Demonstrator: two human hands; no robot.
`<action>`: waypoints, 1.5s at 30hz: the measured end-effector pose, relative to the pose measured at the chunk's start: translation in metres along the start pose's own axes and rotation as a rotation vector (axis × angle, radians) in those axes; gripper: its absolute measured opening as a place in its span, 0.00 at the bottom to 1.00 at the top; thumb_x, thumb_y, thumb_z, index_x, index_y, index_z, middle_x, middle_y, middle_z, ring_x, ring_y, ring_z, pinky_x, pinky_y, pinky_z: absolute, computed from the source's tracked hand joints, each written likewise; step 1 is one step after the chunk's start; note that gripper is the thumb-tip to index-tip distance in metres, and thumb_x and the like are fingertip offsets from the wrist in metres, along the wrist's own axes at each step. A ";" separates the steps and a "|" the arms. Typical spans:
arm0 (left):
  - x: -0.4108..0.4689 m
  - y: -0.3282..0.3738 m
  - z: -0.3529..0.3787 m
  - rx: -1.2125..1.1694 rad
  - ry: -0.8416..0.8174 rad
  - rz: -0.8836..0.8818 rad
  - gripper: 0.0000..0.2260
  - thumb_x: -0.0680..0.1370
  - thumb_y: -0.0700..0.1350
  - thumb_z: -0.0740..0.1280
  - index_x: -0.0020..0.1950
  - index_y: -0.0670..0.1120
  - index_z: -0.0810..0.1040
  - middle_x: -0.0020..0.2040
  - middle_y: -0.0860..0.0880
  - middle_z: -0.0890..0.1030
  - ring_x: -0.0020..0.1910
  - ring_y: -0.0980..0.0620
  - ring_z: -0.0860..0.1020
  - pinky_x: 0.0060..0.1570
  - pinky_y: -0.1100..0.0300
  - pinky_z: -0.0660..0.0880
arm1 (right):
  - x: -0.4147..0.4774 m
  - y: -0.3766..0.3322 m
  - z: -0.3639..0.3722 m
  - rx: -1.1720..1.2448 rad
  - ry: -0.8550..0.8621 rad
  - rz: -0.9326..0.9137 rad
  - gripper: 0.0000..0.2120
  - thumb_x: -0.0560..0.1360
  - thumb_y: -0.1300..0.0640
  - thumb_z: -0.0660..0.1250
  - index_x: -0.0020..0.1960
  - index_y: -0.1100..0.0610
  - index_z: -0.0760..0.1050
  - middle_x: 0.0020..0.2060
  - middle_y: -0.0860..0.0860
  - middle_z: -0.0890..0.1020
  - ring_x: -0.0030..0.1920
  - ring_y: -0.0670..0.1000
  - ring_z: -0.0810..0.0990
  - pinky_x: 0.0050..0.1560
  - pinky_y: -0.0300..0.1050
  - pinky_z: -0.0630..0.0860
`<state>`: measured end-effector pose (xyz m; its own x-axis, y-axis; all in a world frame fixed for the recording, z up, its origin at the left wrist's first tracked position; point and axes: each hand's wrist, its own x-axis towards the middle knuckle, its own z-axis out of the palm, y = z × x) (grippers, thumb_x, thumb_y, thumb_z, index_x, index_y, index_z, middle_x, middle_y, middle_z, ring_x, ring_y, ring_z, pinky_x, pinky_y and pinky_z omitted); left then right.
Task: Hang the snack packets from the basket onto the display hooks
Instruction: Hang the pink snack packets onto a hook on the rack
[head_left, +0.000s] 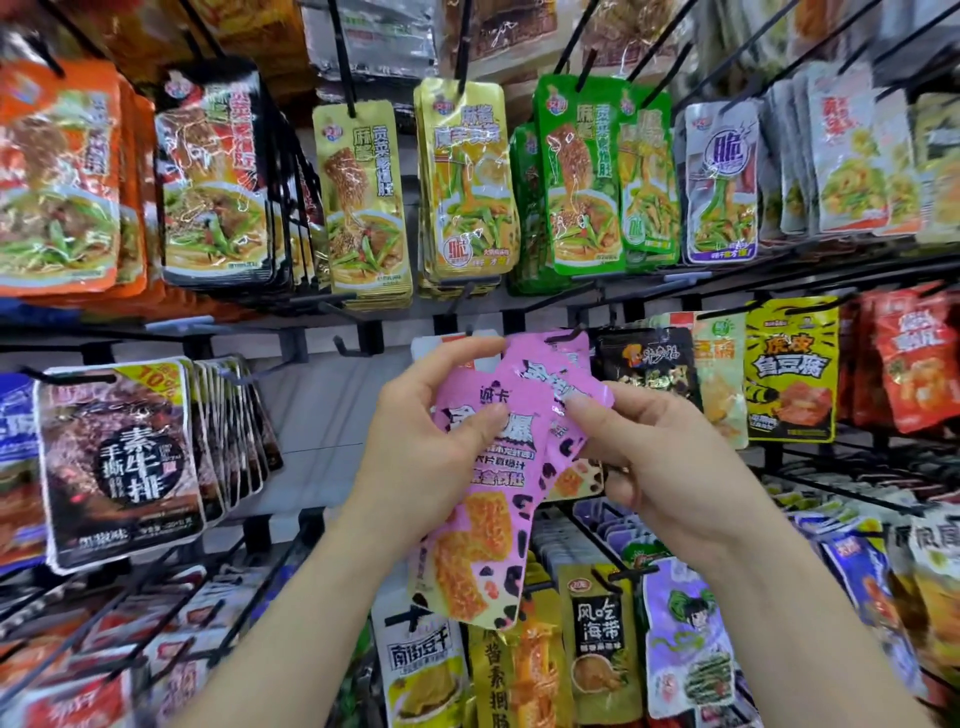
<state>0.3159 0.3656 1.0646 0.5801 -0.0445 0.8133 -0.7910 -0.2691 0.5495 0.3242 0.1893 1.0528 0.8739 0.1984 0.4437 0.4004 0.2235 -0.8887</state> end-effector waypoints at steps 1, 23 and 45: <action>-0.001 0.001 0.000 -0.032 0.012 -0.019 0.18 0.74 0.31 0.70 0.55 0.53 0.80 0.52 0.56 0.82 0.49 0.58 0.81 0.46 0.64 0.77 | 0.000 0.000 0.001 0.065 0.001 0.016 0.08 0.76 0.57 0.66 0.51 0.58 0.82 0.43 0.55 0.85 0.32 0.45 0.78 0.21 0.33 0.69; 0.022 0.017 0.033 0.291 0.045 0.008 0.13 0.76 0.37 0.63 0.51 0.52 0.84 0.23 0.60 0.72 0.24 0.60 0.68 0.27 0.69 0.62 | 0.037 -0.017 0.001 -0.211 0.408 -0.456 0.07 0.75 0.63 0.71 0.42 0.53 0.80 0.41 0.58 0.81 0.29 0.48 0.78 0.28 0.43 0.79; 0.052 -0.016 0.041 0.582 -0.089 -0.024 0.20 0.75 0.47 0.64 0.67 0.59 0.75 0.29 0.58 0.73 0.31 0.57 0.72 0.43 0.53 0.78 | 0.056 -0.003 -0.005 -0.466 0.409 -0.287 0.12 0.76 0.60 0.69 0.58 0.52 0.79 0.51 0.48 0.82 0.35 0.51 0.85 0.36 0.45 0.82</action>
<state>0.3664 0.3284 1.0902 0.6308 -0.1056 0.7687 -0.5548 -0.7540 0.3517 0.3731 0.1949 1.0799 0.7124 -0.2043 0.6714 0.6287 -0.2392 -0.7399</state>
